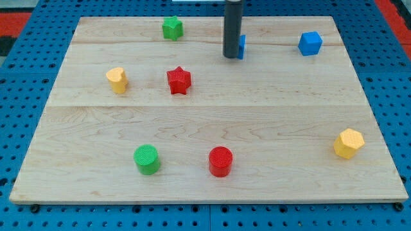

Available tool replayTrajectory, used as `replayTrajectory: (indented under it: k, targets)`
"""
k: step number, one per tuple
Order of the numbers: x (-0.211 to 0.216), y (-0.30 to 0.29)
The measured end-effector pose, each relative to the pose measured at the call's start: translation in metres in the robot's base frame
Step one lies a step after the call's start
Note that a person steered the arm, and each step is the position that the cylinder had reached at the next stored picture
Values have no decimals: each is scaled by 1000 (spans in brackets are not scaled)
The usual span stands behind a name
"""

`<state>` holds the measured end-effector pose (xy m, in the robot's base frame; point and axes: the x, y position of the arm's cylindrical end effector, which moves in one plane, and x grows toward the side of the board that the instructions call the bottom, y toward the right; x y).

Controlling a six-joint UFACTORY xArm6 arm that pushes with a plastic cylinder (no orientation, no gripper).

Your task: Move the blue triangle close to the blue cube

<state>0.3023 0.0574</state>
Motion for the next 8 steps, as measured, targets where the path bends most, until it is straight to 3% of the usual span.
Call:
replayTrajectory:
  k: [1, 2, 3, 4, 5, 8]
  targets:
    - [-59, 16]
    - [-87, 38]
    - [-73, 18]
    - [-106, 12]
    - [-109, 8]
    - [-106, 68]
